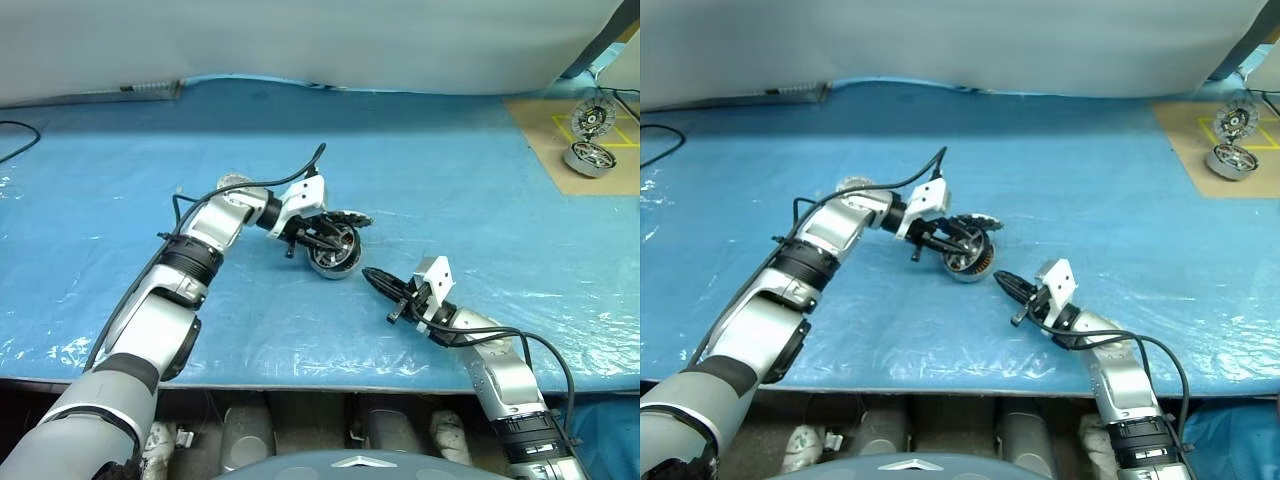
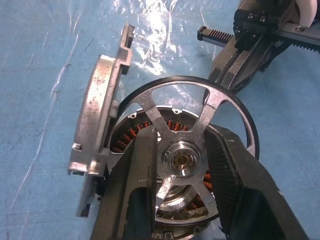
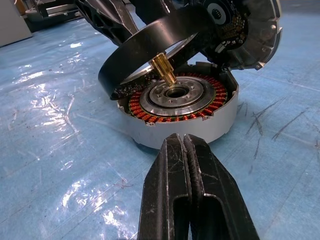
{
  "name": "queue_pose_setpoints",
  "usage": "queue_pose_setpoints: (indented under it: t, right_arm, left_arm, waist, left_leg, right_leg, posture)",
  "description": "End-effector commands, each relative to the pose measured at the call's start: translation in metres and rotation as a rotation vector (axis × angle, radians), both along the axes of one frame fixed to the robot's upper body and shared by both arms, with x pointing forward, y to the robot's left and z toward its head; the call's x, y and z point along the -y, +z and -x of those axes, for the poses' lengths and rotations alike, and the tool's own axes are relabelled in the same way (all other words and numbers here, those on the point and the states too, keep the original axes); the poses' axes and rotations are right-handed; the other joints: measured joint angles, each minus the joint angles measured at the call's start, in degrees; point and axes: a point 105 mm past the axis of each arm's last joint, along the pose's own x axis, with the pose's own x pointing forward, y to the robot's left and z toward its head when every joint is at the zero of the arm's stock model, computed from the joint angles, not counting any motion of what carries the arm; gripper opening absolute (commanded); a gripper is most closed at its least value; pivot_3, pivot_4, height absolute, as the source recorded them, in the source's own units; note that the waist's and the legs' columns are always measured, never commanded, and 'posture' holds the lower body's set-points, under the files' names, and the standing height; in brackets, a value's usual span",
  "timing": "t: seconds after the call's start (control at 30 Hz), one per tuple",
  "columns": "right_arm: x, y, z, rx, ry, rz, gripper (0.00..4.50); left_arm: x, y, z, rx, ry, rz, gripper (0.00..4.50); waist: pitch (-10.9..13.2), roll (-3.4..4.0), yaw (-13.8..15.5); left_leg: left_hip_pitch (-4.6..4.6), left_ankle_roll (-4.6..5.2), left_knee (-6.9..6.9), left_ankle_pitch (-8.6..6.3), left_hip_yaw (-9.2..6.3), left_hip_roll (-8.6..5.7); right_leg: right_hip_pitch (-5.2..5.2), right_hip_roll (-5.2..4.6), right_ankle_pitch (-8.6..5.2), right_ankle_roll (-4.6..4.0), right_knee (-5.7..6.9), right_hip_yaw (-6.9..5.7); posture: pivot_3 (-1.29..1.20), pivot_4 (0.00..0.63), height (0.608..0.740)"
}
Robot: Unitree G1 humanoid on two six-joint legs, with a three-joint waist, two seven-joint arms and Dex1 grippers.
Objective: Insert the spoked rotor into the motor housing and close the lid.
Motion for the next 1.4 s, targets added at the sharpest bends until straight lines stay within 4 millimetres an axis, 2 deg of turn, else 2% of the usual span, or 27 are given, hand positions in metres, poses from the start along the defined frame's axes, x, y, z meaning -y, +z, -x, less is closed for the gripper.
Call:
queue_pose_setpoints:
  t: [0.03,0.53,0.9,1.4]
  right_arm:
    - [-0.002,0.007,-0.002,0.035,0.006,-0.003,0.0]
    - [-0.004,0.004,-0.003,0.027,0.015,0.014,0.0]
    - [-0.003,0.003,-0.003,0.023,0.013,0.023,0.0]
    - [-0.002,0.002,-0.004,0.022,0.007,0.031,0.0]
  left_arm:
    - [-0.001,0.006,-0.004,0.021,0.014,-0.019,1.19]
    - [-0.011,0.005,-0.013,0.023,0.069,-0.082,1.19]
    - [-0.005,0.017,-0.008,0.026,0.021,-0.057,1.19]
    - [-0.008,0.007,-0.006,0.017,0.003,-0.1,1.19]
  waist:
    - [0.0,0.0,0.0]
    - [0.0,0.0,-0.1]
    - [0.0,-0.01,-0.1]
    - [0.0,-0.01,0.0]
  left_leg:
    - [0.0,0.0,0.0,0.0,0.0,0.0]
    - [0.02,0.0,0.0,0.0,0.0,0.01]
    - [0.01,0.0,-0.01,0.0,0.0,0.01]
    - [0.01,0.0,-0.02,0.0,0.0,0.01]
  right_leg:
    - [0.0,0.0,0.0,0.0,0.0,0.0]
    - [0.01,0.0,0.0,-0.01,0.0,0.0]
    - [0.01,0.0,0.0,-0.01,-0.01,0.0]
    - [0.01,0.0,0.0,-0.01,-0.02,0.0]
  posture:
    - [0.0,0.15,0.74]
    - [0.0,0.15,0.74]
    - [0.0,0.15,0.74]
    - [0.0,0.15,0.74]
